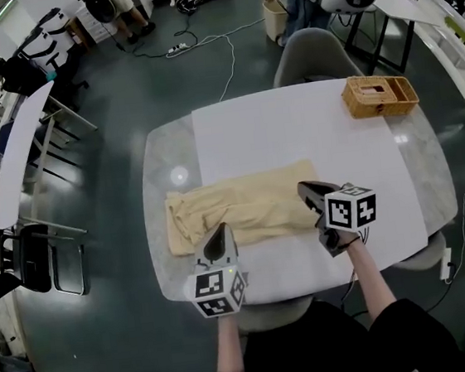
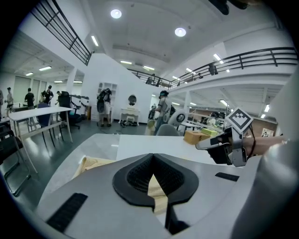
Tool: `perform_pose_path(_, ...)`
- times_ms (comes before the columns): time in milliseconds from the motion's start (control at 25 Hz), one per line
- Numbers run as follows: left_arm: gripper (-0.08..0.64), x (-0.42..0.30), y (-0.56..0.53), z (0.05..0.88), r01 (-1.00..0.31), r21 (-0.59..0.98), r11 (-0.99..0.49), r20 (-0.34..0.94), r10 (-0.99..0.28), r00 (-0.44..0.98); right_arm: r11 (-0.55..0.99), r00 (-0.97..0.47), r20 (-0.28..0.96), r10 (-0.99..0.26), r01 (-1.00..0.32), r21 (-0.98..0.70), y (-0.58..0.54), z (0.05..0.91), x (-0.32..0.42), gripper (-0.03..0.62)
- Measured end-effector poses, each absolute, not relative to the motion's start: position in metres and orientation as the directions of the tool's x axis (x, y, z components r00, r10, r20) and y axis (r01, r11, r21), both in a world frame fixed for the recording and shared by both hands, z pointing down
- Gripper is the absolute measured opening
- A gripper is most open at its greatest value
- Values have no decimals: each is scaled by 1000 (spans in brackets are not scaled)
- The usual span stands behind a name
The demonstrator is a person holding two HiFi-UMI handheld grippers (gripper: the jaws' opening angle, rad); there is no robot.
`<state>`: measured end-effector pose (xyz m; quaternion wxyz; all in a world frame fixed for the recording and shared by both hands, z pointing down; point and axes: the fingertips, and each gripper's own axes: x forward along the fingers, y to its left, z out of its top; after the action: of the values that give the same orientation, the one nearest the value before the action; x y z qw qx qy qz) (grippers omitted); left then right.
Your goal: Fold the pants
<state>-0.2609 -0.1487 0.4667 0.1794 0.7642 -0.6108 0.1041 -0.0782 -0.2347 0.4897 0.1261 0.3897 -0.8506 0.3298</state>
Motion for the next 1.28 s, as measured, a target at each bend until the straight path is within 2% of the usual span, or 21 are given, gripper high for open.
perform_pose_path(280, 14, -246, -156, 478, -965, 146, -220, 403, -877, 261, 380, -580, 544, -607, -813, -442, -242, 522, -39, 17)
perform_pose_path(400, 14, -241, -159, 483, -962, 147, -228, 413, -870, 269, 337, -562, 576, -594, -824, -456, -245, 540, -29, 109)
perform_pose_path(760, 14, -225, -161, 501, -958, 155, -240, 452, -846, 285, 279, -505, 680, -532, -863, -422, -261, 591, -17, 201)
perform_pose_path(1120, 14, -218, -163, 508, -961, 162, -222, 465, -842, 273, 262, -477, 753, -454, -879, -399, -266, 617, -23, 201)
perform_pose_path(1280, 14, -219, -162, 508, -966, 160, -203, 466, -847, 255, 293, -476, 772, -420, -877, -381, -265, 621, -26, 109)
